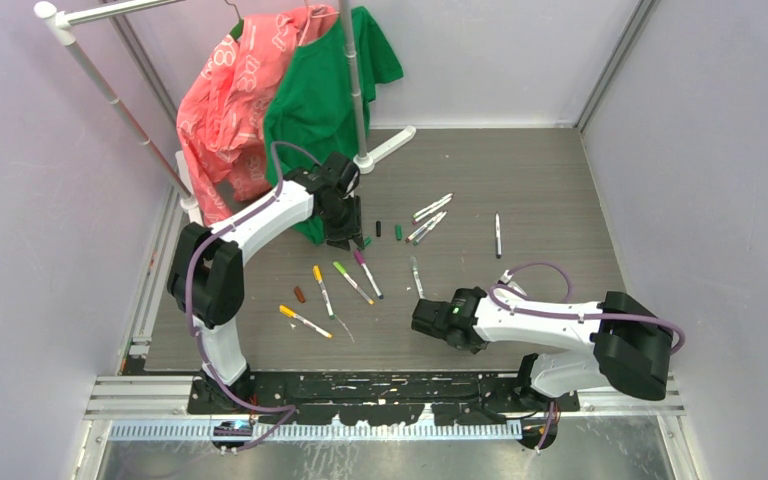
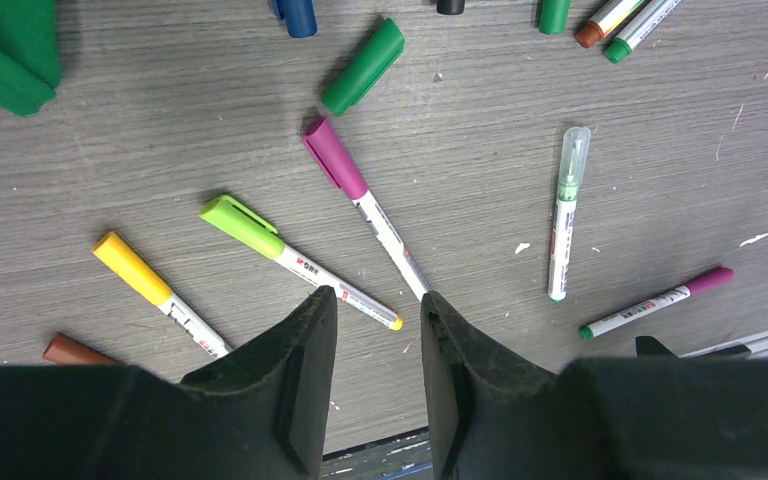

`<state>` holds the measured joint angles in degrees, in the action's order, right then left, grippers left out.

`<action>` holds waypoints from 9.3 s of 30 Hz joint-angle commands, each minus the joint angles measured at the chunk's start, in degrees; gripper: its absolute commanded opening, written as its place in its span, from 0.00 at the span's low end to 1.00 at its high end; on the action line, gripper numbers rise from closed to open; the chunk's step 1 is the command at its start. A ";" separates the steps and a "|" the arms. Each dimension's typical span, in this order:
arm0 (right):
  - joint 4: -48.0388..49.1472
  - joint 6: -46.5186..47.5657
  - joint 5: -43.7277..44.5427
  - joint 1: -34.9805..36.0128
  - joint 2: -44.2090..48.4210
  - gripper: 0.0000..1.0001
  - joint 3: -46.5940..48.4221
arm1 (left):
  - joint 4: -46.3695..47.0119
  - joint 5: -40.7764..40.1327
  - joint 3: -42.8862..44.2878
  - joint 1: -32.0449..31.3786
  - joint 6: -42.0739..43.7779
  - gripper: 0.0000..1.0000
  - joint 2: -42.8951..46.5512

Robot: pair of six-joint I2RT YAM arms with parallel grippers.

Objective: Open the pen caps
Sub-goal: Pick up the pen from the center of the board, then open the pen cap from the pen, then place the pen at the center of the board, then place the pen cap at the center of the board, then pick up the pen from the center of the board.

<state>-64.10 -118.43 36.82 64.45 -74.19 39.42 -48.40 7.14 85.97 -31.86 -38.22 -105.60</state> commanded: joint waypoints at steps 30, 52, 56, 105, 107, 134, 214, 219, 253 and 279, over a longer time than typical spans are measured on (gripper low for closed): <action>15.11 -6.39 -16.61 -11.55 -4.41 0.25 -8.32 | 2.25 1.74 0.31 -0.22 -0.46 0.37 0.70; 32.01 75.29 -18.22 -16.98 -3.29 0.01 17.27 | 12.41 23.82 -0.91 -1.23 -5.18 0.36 4.21; 33.33 80.24 -23.00 -17.03 -5.25 0.01 19.89 | 14.28 23.71 -2.21 -2.42 -7.91 0.37 5.19; 32.64 85.20 -38.50 -20.42 -0.90 0.01 21.95 | 20.15 13.58 -0.98 -7.74 -21.17 0.22 -1.35; 32.63 85.29 -38.28 -20.43 -0.85 0.01 21.62 | 20.84 13.53 -1.67 -7.69 -21.36 0.13 -0.94; 32.73 86.84 -39.67 -22.21 -6.08 0.01 21.50 | 23.95 11.01 1.27 -7.66 -22.09 0.00 -0.89; 22.96 88.24 -17.61 -36.02 -28.45 0.48 43.98 | -7.37 -20.08 21.95 -0.18 -7.54 0.31 -7.64; 22.85 93.76 -24.61 -29.76 -28.49 0.49 46.34 | -5.87 -21.02 13.14 1.55 -8.31 0.31 0.28; 22.09 98.04 -31.04 -14.36 -45.83 0.40 49.25 | -1.80 -19.19 -13.93 6.87 -9.67 0.31 24.09; 24.05 95.47 -40.73 -14.69 -32.11 0.01 49.94 | 11.02 -2.03 -15.14 7.27 -19.37 0.33 15.82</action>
<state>-40.75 -21.61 -0.12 49.87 -110.04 87.00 -41.56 1.65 70.72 -24.73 -54.94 -88.49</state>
